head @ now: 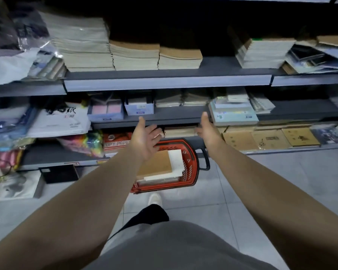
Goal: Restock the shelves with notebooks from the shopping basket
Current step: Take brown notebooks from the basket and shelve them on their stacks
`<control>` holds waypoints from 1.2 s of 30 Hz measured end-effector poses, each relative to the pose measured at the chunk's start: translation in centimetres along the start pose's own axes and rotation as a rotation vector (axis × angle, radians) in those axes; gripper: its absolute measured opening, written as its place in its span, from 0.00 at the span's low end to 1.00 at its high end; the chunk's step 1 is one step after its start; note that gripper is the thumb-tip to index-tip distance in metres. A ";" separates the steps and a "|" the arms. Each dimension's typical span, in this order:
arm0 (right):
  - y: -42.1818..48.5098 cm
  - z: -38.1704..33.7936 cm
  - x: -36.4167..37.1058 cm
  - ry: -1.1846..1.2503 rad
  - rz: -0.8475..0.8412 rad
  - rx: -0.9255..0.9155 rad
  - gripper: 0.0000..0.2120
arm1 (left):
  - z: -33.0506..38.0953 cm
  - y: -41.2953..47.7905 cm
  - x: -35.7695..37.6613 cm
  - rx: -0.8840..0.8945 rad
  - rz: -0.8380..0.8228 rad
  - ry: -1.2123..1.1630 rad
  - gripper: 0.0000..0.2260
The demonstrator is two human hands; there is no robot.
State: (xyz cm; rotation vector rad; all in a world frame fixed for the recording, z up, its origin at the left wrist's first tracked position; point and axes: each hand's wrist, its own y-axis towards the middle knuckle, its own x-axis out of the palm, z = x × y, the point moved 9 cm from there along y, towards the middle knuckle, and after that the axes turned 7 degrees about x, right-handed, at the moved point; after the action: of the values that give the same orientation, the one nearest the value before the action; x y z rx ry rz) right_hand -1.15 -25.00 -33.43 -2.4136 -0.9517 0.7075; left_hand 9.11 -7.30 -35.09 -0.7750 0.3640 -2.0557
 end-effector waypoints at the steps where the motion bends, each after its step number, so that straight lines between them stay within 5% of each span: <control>1: -0.3 1.0 0.3 0.011 -0.006 0.011 0.36 | -0.6 -0.6 -0.7 -0.005 0.017 -0.001 0.35; 22: 1.8 11.1 9.0 -0.015 -0.042 0.266 0.34 | -6.1 1.8 -10.3 -0.206 0.106 0.068 0.35; 36: 7.4 12.3 16.4 -0.108 0.019 0.132 0.22 | -8.1 9.6 -16.0 -0.323 0.028 0.090 0.35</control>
State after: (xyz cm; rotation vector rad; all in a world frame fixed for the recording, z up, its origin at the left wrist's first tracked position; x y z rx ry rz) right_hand 5.41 -15.51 -51.89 -2.2921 -0.8954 0.8863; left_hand 16.69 0.18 -52.46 -0.8631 0.7676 -2.0355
